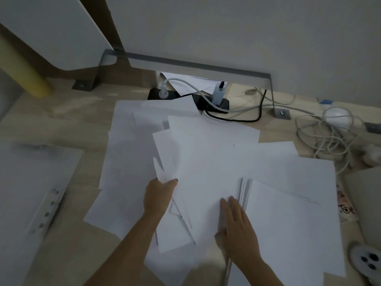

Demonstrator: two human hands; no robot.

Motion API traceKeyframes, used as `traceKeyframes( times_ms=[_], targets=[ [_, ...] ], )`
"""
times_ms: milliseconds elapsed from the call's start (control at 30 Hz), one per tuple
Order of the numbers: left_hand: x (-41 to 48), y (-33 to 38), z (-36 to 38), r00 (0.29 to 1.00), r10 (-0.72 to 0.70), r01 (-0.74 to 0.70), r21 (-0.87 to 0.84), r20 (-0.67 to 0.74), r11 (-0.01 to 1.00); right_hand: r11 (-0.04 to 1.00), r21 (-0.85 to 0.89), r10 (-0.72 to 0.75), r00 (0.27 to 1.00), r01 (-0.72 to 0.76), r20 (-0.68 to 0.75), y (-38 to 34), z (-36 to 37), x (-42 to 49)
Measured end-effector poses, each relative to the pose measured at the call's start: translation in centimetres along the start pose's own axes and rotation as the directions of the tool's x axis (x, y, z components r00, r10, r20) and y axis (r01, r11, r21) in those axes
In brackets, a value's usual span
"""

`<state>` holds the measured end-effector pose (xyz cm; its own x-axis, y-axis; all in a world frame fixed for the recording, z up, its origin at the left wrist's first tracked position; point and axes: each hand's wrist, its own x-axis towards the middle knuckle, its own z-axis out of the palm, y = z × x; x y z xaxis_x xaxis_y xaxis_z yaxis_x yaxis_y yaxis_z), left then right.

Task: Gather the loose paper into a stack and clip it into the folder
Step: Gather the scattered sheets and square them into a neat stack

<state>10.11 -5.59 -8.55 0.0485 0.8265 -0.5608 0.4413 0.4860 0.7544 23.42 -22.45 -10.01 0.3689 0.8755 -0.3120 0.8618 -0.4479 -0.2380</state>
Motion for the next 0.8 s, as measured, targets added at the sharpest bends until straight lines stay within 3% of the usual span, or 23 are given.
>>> traceKeyframes(
  times_ms=[167,433,533,600,667,733,800],
  targets=[
    [0.1,0.5,-4.7,0.997,0.061,-0.065,-0.084,-0.055,0.994,0.998,-0.068,-0.007,0.997,0.001,-0.081,0.1,-0.2,0.0],
    [1.7,-2.3,-12.2,0.989,-0.091,0.083,-0.072,-0.117,0.994,0.994,-0.028,0.107,0.994,-0.108,-0.022,0.1,0.3,0.1],
    [1.8,-3.2,-14.6,0.989,-0.113,0.104,-0.088,-0.099,0.991,0.993,0.075,0.089,0.996,-0.088,-0.012,-0.9,-0.5,0.3],
    [1.6,-3.8,-15.5,0.99,-0.116,0.108,-0.094,-0.081,0.99,0.951,0.261,0.166,0.986,-0.169,0.034,-1.4,-1.0,1.1],
    [1.4,-4.2,-15.9,0.991,-0.121,0.113,-0.128,-0.057,0.985,0.918,0.364,0.176,0.984,-0.159,-0.016,-2.1,-1.6,2.4],
    [1.3,-4.9,-16.0,0.994,-0.11,0.106,-0.187,-0.015,0.977,0.949,0.304,0.077,0.997,-0.081,0.026,-3.2,-1.9,3.5],
    [1.0,-5.1,-15.6,0.99,-0.14,0.144,-0.258,0.032,0.955,0.996,0.086,-0.009,0.988,-0.005,0.154,-4.3,-1.3,3.9]
  ],
)
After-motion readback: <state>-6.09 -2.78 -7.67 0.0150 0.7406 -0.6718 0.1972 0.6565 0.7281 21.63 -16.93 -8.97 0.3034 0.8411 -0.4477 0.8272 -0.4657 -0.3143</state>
